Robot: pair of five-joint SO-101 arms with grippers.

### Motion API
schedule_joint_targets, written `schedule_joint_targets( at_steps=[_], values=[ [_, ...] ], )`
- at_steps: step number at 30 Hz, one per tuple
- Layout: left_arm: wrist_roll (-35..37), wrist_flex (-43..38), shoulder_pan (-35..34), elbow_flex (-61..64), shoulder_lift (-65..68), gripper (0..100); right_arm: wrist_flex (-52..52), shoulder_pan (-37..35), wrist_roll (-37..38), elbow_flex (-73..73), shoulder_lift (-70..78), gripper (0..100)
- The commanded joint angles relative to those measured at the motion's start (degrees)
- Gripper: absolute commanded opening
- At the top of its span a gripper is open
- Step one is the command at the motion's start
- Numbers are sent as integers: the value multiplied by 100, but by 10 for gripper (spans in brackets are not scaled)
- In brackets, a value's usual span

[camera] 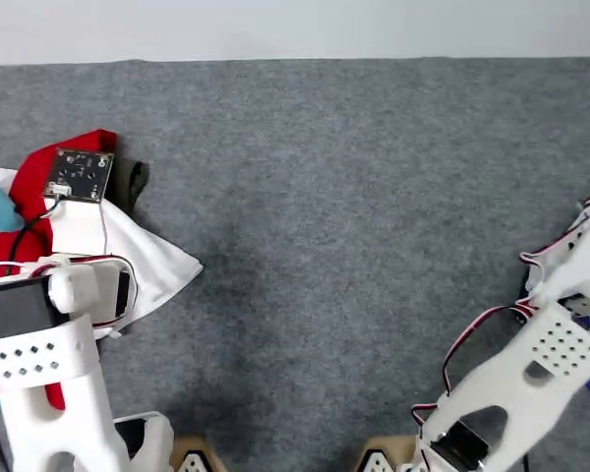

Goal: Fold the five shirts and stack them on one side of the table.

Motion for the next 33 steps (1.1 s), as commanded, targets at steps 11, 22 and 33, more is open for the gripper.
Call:
schedule_joint_targets(
  at_steps=[11,22,33],
  values=[
    [-44,114,0,-4,-105,2,-207,1288,1407,-246,-1807,10],
    [-44,114,35,-4,-70,2,-2000,2141,1767,-246,-136,9],
    [-53,114,35,-4,-105,2,-1095,2018,1767,-255,-1218,10]
  ],
)
